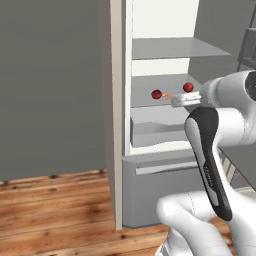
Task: Open the fridge, remove the pear, onion, and shrimp, and place them on any counter.
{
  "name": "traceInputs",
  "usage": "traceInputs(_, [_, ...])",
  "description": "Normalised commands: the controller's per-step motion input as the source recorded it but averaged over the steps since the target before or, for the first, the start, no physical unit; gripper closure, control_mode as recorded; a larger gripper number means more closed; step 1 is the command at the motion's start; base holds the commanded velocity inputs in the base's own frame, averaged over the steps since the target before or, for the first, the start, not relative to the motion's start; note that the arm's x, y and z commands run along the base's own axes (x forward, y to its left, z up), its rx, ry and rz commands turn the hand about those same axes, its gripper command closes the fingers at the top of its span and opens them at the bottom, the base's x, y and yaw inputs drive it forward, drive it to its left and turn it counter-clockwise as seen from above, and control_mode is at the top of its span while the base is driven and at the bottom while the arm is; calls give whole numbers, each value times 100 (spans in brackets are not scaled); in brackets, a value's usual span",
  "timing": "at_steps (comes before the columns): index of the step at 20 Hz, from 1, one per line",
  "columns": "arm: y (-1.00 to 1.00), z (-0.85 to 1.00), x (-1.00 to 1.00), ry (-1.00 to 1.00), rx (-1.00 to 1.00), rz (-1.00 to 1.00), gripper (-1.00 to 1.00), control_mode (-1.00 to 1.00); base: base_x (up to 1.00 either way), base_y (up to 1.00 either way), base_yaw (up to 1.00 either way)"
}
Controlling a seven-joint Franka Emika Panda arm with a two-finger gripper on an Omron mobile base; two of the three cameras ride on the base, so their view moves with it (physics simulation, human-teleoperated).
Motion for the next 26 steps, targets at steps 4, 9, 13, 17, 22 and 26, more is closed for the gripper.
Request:
traceInputs(4, [-12,0,-13,2,3,-5,-100,-100,0,0,0])
traceInputs(9, [-11,0,-3,9,0,-10,-100,100,0,-22,-13])
traceInputs(13, [0,0,0,0,0,0,-100,100,5,-35,-14])
traceInputs(17, [0,0,0,0,0,0,-100,100,30,-15,0])
traceInputs(22, [0,0,0,0,0,0,-100,100,22,-40,0])
traceInputs(26, [0,0,0,0,0,0,-100,100,29,-53,-1])
